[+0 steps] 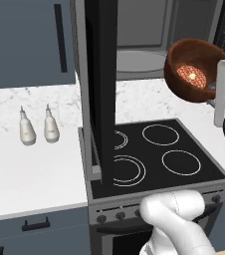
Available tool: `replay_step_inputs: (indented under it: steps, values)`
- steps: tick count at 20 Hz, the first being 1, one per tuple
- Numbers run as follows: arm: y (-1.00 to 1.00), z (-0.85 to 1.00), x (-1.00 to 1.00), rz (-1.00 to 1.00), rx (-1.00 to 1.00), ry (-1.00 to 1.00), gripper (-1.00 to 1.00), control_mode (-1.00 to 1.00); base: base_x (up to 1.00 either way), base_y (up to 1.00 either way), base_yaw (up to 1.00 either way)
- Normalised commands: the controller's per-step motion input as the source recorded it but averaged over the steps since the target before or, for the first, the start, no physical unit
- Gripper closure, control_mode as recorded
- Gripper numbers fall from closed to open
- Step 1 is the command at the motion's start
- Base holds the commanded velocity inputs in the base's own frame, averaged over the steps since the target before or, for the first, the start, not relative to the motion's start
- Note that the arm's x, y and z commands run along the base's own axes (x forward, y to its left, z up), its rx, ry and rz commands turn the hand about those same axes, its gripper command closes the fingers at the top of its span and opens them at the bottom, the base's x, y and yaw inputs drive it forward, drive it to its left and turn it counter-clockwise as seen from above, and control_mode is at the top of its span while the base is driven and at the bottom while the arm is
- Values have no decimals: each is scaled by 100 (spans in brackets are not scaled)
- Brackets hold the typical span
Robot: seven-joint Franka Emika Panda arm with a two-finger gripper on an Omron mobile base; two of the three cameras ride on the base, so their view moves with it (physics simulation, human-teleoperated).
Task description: Open the microwave, place the bowl with waffle inside the microwave, then close the microwave door and turn it on.
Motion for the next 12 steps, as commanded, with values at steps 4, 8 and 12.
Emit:
replay_step_inputs:
  steps: [4, 8, 12]
  values:
    - [32, 20, 72, 2, 0, 4, 100, -100, 0, 0, 0]
    - [36, 37, 53, 2, 0, 0, 100, -100, 0, 0, 0]
    - [37, 12, 83, 2, -1, 2, 100, -100, 0, 0, 0]
